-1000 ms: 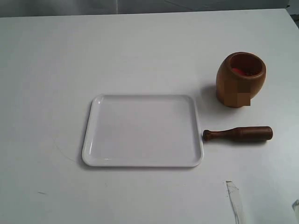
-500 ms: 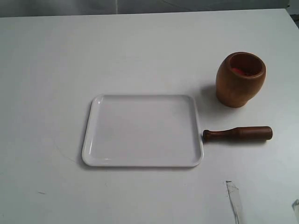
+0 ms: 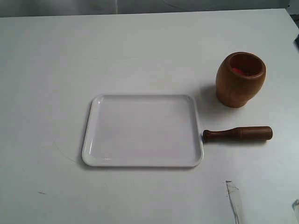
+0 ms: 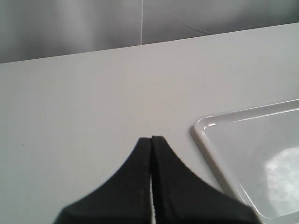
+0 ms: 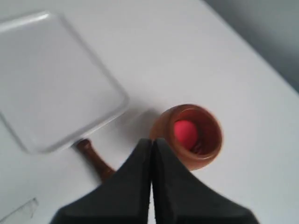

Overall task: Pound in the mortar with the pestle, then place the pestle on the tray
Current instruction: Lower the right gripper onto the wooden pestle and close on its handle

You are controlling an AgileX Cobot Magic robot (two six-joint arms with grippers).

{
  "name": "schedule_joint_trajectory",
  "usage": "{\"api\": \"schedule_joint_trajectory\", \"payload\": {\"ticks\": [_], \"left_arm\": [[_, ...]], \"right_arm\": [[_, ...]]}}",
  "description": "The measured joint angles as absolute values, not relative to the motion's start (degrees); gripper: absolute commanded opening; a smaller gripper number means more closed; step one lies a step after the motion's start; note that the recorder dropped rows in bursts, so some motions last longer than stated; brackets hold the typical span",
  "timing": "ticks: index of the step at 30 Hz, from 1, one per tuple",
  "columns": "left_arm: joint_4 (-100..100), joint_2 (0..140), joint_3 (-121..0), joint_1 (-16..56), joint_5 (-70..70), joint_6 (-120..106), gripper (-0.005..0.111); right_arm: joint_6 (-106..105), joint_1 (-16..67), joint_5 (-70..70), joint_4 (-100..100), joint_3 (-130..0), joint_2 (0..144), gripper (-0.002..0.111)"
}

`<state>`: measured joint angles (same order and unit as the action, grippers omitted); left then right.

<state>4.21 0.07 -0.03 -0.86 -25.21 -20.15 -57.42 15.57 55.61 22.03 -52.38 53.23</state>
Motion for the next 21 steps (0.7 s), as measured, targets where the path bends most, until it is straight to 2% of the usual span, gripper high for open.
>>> {"api": "schedule_joint_trajectory", "payload": {"ticks": [7, 12, 15, 21], "left_arm": [[4.2, 0.1, 0.0, -0.9, -25.2, -20.1, 0.000], [4.2, 0.1, 0.0, -0.9, -25.2, -20.1, 0.000], [4.2, 0.1, 0.0, -0.9, -25.2, -20.1, 0.000], [4.2, 0.1, 0.0, -0.9, -25.2, -20.1, 0.000]], "right_arm": [[-57.8, 26.3, 56.3, 12.8, -52.5, 71.7, 0.000], [-57.8, 29.7, 53.5, 9.2, -52.5, 83.1, 0.001], [-57.8, 29.8, 52.3, 8.6, -52.5, 88.3, 0.010], [-57.8, 29.8, 51.5, 6.1, -52.5, 96.1, 0.048]]}}
